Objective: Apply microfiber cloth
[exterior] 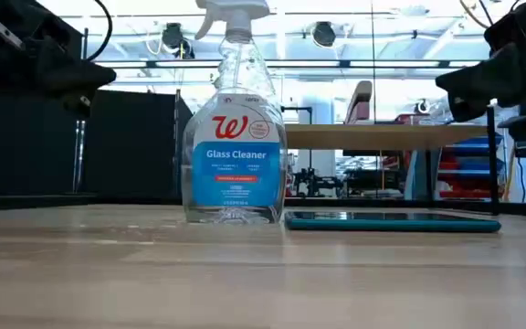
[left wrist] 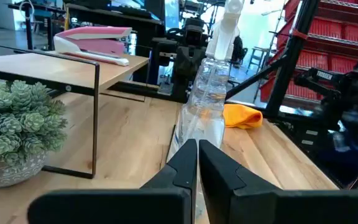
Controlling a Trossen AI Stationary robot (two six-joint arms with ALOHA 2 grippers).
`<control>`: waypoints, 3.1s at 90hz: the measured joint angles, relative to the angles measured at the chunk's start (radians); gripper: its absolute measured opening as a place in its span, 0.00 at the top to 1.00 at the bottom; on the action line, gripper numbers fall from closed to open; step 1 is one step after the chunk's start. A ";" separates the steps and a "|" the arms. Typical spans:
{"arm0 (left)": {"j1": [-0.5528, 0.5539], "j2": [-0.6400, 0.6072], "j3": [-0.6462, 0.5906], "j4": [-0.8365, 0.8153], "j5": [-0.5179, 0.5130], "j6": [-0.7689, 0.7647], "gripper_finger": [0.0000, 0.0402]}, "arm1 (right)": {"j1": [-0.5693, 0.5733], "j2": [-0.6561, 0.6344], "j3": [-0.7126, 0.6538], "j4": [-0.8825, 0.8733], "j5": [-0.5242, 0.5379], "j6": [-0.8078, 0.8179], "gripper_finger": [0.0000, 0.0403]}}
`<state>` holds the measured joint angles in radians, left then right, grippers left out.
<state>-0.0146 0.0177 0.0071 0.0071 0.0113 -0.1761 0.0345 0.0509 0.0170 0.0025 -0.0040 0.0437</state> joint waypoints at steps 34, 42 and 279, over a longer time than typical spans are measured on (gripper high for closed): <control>0.000 0.000 0.000 0.000 0.000 0.000 1.00 | 0.000 0.000 0.000 0.000 0.000 0.000 1.00; 0.000 0.000 0.000 0.000 0.000 0.000 1.00 | 0.000 0.000 0.000 0.000 0.000 0.000 1.00; -0.431 1.452 0.674 0.135 -0.096 -0.968 1.00 | 0.240 0.535 0.164 0.189 0.203 0.200 1.00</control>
<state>-0.4454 1.4697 0.6807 0.1419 -0.0851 -1.1440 0.2748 0.5864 0.1810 0.1911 0.1993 0.2435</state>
